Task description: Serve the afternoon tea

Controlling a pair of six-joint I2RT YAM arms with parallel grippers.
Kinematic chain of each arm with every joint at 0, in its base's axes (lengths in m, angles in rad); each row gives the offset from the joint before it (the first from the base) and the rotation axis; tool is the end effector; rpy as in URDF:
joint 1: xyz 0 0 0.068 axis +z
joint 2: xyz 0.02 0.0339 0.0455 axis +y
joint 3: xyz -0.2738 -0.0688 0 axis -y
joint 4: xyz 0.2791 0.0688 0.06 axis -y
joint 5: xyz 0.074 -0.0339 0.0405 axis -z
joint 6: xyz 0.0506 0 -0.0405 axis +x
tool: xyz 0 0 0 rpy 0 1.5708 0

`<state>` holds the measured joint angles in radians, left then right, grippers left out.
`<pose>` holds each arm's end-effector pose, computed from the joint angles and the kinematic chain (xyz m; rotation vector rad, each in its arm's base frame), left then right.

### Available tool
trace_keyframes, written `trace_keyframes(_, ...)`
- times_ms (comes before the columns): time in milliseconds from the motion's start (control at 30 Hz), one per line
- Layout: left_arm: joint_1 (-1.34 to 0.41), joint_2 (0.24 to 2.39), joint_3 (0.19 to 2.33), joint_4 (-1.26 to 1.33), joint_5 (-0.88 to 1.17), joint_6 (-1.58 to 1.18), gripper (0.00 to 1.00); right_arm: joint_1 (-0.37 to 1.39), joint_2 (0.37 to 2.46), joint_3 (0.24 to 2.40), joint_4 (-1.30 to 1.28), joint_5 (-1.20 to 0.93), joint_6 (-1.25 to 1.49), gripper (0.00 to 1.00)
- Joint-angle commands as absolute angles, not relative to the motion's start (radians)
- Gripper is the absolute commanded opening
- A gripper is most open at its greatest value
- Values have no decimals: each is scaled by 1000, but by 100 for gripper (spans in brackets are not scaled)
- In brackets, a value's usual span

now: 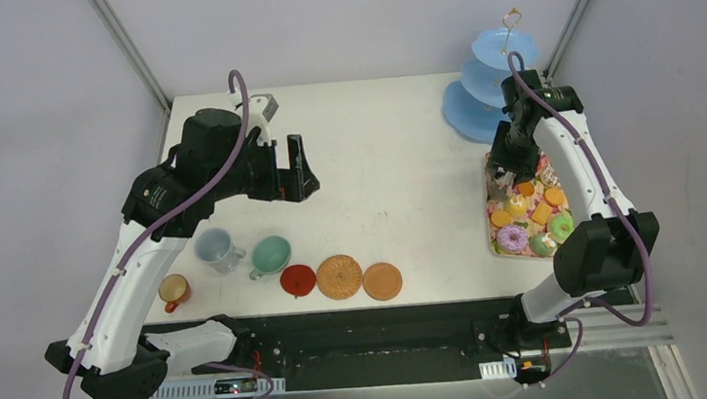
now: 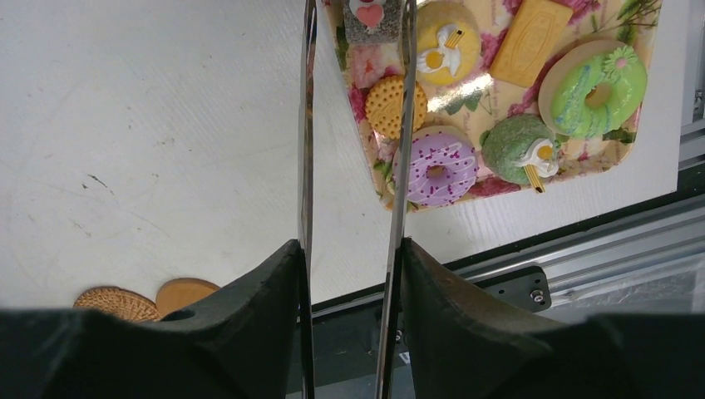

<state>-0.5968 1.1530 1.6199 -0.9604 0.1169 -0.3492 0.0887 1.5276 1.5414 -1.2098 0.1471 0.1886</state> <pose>0.1957 -0.1401 0.4841 0.3378 2.1096 -0.6925 0.3312 0.0220 0.3354 0.1755 2.7425 -0.1285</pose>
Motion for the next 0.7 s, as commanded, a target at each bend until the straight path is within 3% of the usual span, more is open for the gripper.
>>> trace_keyframes(0,-607,1159,1664,-960,94,-324,99,77,1532,1524,-1206,171,152,48)
trace_keyframes(667,-609,1175,1674,-962,98,-322,99,77,1519,1418,-1131,191,141,42)
